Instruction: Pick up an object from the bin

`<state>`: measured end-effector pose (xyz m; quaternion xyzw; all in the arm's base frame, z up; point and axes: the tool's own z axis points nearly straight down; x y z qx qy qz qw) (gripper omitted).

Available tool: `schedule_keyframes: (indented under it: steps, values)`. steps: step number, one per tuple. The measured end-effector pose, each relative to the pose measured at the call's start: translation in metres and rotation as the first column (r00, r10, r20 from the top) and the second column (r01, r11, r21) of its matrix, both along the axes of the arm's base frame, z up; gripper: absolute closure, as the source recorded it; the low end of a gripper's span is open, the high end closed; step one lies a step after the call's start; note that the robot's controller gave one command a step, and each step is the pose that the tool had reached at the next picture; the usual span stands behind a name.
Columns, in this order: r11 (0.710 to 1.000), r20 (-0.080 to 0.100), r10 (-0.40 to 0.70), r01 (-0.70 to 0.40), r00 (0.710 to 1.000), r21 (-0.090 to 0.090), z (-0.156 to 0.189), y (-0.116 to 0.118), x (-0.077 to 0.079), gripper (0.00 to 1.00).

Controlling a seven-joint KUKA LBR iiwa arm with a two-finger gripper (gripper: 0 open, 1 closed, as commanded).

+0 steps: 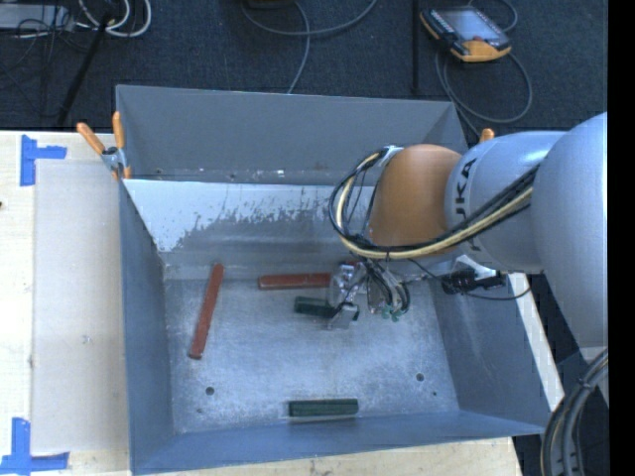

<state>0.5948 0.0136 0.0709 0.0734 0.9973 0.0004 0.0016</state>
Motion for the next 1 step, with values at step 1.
schedule_keyframes:
  steps: [1]
  values:
    - [0.999,0.004,0.047,-0.047,0.999,-0.001,0.1214,0.002,-0.0306,1.0]
